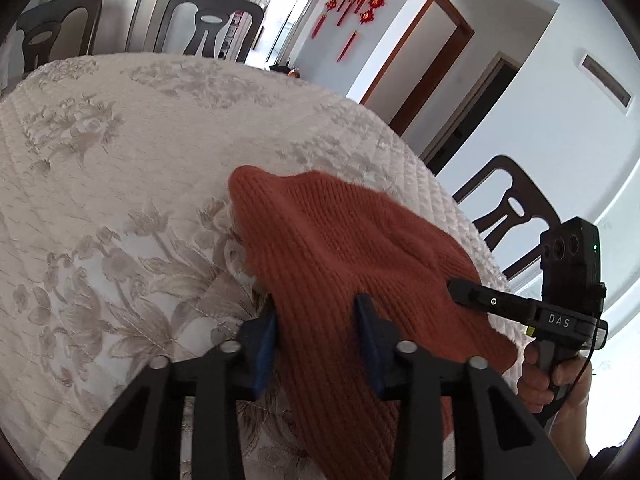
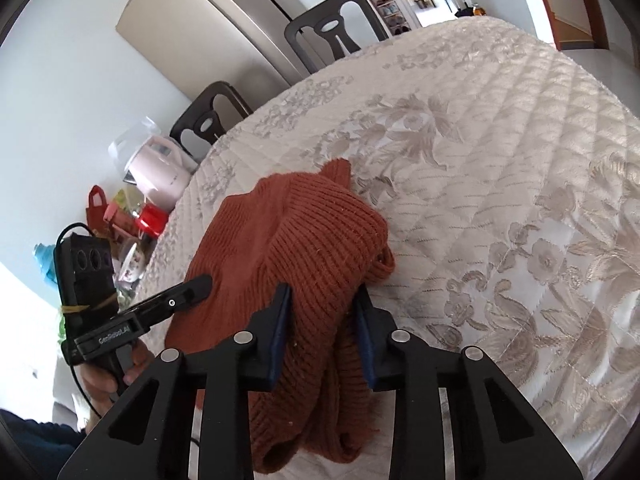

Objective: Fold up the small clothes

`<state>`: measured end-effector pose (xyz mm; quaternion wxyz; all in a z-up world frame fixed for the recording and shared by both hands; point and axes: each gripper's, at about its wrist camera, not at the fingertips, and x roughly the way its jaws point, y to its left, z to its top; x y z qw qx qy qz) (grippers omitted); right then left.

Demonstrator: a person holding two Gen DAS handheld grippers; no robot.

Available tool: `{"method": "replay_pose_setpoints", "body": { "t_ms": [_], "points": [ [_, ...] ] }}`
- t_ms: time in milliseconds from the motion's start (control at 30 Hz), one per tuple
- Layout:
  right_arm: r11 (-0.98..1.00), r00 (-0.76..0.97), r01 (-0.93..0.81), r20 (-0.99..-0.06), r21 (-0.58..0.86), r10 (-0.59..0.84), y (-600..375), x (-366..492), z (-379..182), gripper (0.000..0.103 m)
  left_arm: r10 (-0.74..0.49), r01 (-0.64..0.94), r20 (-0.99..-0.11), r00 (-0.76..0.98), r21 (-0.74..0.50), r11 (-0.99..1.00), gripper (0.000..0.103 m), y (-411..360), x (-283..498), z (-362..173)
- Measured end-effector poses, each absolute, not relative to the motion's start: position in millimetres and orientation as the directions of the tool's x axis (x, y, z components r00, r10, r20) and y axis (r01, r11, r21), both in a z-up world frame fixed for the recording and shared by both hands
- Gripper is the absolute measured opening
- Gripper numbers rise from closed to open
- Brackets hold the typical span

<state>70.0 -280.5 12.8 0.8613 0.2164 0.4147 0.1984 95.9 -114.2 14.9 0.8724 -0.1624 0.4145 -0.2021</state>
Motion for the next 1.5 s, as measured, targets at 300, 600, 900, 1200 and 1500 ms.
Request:
{"method": "replay_pose_setpoints", "body": {
  "t_ms": [300,600,900,1200,1500],
  "points": [
    [0.798,0.552,-0.279,-0.591,0.534,0.589,-222,92,31,0.023,-0.469,0.221,-0.616,0.633,-0.437,0.872,0.033,-73,85,39],
    [0.751,0.473,-0.365,-0.586,0.550,0.658,-141,148,24,0.016,-0.375,0.143,-0.619,0.691,-0.391,0.909,0.033,6,95,50],
    [0.759,0.455,-0.337,-0.609,0.557,0.649,-104,187,7,0.016,-0.307,0.062,-0.658,0.688,-0.368,0.928,0.033,66,122,40],
    [0.824,0.539,-0.375,-0.623,0.425,0.567,-107,174,35,0.021,-0.229,0.007,-0.676,0.701,-0.315,0.949,0.037,79,105,29],
    [0.854,0.484,-0.388,-0.712,0.347,0.509,-80,201,13,0.021,-0.185,0.043,-0.687,0.703,-0.218,0.975,0.037,57,125,29]
  ]
}}
